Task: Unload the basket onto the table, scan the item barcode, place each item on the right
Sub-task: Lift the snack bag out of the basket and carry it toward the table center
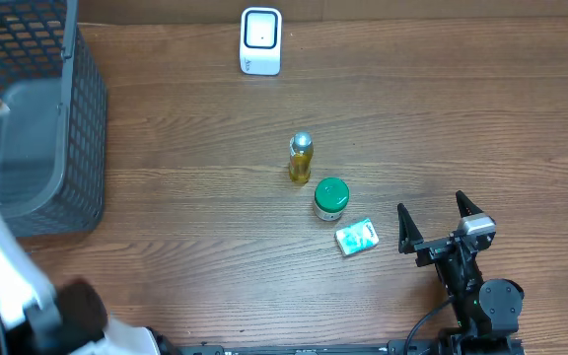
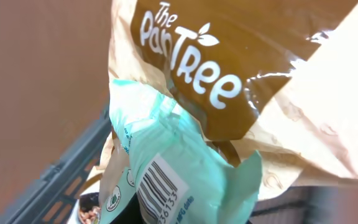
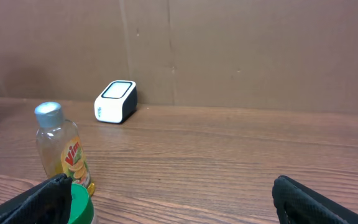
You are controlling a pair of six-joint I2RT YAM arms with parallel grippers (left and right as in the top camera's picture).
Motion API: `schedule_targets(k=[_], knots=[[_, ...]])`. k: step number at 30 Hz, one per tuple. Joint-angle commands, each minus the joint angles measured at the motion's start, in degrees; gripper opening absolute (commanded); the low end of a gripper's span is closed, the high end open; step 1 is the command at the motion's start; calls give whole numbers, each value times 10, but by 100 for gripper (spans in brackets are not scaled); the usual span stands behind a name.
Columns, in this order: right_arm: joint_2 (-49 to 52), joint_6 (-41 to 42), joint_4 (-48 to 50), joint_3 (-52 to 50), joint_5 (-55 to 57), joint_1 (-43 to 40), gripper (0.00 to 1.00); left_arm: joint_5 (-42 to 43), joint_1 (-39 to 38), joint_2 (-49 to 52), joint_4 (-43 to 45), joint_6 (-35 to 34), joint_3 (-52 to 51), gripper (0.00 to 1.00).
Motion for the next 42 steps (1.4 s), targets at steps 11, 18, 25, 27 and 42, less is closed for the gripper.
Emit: schedule_targets(k=[11, 18, 25, 27, 42], knots=[[-5, -2, 3, -6, 2, 3, 100, 189, -144, -89, -223, -108, 4, 5], [-5, -2, 3, -6, 2, 3, 100, 102, -290, -76, -251, -127, -50, 4], [-5, -2, 3, -6, 2, 3, 100, 11, -411, -72, -211, -216, -164, 5], [-5, -2, 3, -6, 2, 3, 100, -13, -434, -72, -194, -245, -199, 6], [-5, -2, 3, -6, 2, 3, 100, -189, -553, -72, 1, -350, -486, 5]])
